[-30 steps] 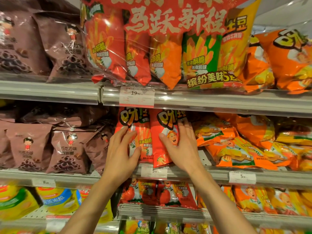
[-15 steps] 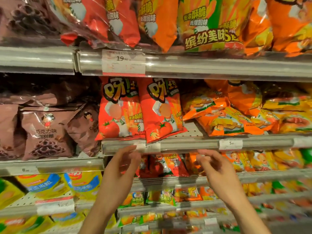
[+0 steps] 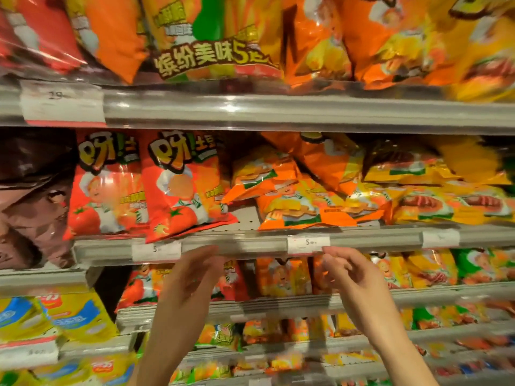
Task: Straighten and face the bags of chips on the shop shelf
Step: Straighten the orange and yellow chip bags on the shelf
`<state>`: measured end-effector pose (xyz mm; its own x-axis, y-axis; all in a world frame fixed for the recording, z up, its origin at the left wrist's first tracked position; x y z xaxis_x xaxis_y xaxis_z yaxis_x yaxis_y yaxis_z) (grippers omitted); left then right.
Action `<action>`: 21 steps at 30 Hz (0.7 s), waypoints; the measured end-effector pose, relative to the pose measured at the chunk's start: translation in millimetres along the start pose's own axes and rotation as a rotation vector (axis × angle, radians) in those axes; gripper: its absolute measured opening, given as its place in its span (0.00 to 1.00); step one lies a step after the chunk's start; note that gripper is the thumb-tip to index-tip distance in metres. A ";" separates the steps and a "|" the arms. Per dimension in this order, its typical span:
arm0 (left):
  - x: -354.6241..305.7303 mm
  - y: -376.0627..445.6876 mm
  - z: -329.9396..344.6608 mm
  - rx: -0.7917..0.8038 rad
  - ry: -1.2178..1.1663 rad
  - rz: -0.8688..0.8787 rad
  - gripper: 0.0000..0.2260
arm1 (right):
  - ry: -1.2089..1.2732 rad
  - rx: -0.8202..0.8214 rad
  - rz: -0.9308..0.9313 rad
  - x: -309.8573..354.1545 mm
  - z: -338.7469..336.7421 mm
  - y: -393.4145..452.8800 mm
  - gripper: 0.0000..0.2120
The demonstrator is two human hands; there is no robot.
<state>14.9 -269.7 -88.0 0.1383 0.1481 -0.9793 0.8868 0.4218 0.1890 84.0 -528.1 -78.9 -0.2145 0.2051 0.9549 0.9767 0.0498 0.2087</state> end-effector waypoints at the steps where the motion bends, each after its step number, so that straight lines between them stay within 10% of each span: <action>1: -0.7 0.4 13.1 -0.026 -0.021 0.008 0.10 | 0.002 0.012 0.007 -3.8 -11.6 7.8 0.05; 12: -40.4 8.9 71.8 -0.135 0.072 0.122 0.12 | -0.180 0.097 -0.265 10.4 -72.5 56.1 0.10; 16: -63.9 27.0 70.6 -0.124 0.050 0.174 0.08 | -0.022 0.080 -0.109 27.4 -74.7 66.8 0.06; 21: -72.9 71.2 74.8 -0.109 0.288 0.293 0.10 | -0.504 -0.107 -0.496 42.8 -66.8 101.8 0.09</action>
<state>101.0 -317.4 -8.6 0.2346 0.5133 -0.8255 0.7742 0.4149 0.4779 174.5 -579.5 -2.7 -0.5842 0.6111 0.5342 0.7533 0.1633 0.6371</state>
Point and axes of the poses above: each hand's wrist, its own y-axis towards the middle knuckle, its own z-axis out of the palm, x = y × z, the point moved 2 cm from there along y, towards the middle knuckle, and after that the axes turned 2 degrees about -z, right-handed, at the moved point
